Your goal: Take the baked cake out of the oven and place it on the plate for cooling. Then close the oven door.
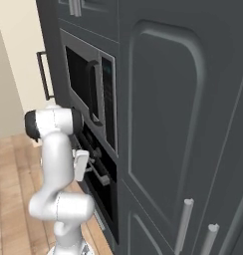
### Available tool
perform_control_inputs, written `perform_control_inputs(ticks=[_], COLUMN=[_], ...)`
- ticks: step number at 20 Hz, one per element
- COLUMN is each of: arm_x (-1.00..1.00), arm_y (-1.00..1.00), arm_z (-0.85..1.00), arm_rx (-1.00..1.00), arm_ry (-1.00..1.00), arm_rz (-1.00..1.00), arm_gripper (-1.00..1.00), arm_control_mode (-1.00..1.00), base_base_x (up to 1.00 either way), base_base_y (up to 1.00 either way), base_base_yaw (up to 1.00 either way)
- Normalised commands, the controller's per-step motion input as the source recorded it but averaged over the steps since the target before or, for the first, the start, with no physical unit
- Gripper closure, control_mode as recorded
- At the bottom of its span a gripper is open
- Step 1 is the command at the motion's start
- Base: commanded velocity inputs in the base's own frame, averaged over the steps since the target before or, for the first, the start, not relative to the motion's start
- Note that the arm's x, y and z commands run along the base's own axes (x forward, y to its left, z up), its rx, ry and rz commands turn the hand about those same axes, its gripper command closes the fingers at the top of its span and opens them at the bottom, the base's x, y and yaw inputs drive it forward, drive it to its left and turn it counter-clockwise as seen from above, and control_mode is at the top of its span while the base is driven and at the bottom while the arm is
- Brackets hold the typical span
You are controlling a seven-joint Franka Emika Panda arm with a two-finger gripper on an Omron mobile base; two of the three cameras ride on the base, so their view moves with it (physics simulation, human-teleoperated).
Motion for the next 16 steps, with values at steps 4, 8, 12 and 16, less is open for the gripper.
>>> perform_control_inputs(ticks=[4, 8, 12, 16], arm_x=[-0.1, -0.32, -0.43, -0.37], arm_y=[0.52, 0.7, 0.77, 0.61], arm_z=[-0.71, -0.59, -0.56, -0.48], arm_rx=[0.22, 0.27, 0.32, 0.35], arm_ry=[0.32, 0.34, 0.36, 0.31], arm_rz=[0.17, 0.2, 0.22, 0.22], arm_gripper=[1.0, 1.0, 1.0, -1.0], arm_control_mode=[-1.0, -1.0, -1.0, -1.0], base_base_x=[0.0, 0.0, 0.0, 0.0], base_base_y=[0.0, 0.0, 0.0, 0.0], base_base_yaw=[0.0, 0.0, 0.0, 0.0])
